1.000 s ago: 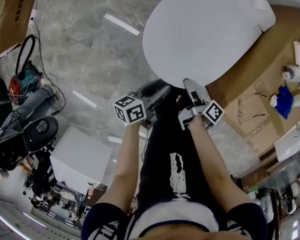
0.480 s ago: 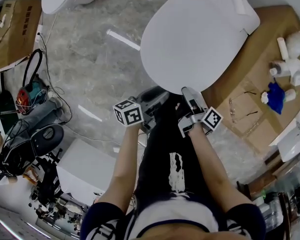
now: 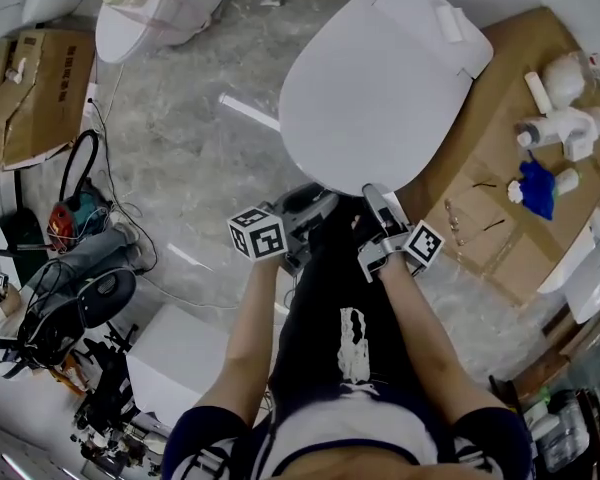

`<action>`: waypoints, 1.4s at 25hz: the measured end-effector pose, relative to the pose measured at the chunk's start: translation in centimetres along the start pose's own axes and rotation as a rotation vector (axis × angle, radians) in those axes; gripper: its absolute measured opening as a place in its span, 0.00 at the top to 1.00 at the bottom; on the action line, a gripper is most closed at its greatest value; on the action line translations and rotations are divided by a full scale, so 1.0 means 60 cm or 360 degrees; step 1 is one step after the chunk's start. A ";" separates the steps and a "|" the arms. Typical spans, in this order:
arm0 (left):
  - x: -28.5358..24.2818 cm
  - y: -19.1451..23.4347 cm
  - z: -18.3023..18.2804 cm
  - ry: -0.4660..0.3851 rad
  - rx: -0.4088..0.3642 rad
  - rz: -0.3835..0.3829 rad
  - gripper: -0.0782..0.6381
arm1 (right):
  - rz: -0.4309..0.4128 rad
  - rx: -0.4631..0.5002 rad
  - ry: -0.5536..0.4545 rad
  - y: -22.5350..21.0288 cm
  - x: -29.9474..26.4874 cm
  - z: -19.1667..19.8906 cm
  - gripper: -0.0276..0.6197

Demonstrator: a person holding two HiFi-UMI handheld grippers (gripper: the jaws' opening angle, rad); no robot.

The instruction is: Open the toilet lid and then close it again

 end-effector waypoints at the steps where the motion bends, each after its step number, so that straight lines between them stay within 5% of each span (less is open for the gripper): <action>1: -0.002 -0.007 -0.005 0.0006 -0.0027 -0.0001 0.59 | -0.0014 0.0018 -0.0002 0.008 0.001 -0.002 0.62; 27: -0.065 -0.133 -0.097 0.0135 -0.0327 -0.0188 0.59 | -0.0058 0.0018 -0.0210 0.148 0.045 -0.056 0.62; 35: -0.077 -0.151 -0.112 0.0187 -0.0395 -0.0163 0.59 | -0.0109 0.0136 -0.0266 0.171 0.057 -0.066 0.61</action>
Point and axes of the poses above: the fingertips, and each gripper's own axes: x backward along the fingers, y to its left, z out of its underside, the point moved 1 cm from there along x, backward along the fingers, and after that the axes turned 10 degrees about z, right-handed, at the moved point
